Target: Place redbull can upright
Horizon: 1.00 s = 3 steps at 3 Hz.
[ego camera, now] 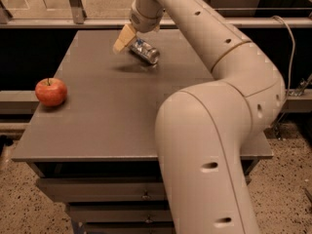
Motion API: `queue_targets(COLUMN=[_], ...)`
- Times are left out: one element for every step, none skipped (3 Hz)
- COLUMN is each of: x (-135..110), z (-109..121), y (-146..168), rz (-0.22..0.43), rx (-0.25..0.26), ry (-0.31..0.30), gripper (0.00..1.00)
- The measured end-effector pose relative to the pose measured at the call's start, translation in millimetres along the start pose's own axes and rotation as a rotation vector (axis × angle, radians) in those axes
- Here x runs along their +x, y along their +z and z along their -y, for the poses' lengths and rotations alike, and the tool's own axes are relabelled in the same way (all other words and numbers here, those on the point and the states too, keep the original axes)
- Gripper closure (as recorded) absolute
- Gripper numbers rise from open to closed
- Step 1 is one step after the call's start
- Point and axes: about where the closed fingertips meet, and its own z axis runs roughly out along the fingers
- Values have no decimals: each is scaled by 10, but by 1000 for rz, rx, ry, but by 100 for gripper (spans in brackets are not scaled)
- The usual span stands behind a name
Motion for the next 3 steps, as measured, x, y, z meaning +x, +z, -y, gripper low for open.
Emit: queue_targets(x=[-22,4,87], z=[-17,-15,5], y=[301,436,513], rz=[-68,-111,-173], rx=[0,3,23], ry=[10,10,1], gripper=[0,0,16])
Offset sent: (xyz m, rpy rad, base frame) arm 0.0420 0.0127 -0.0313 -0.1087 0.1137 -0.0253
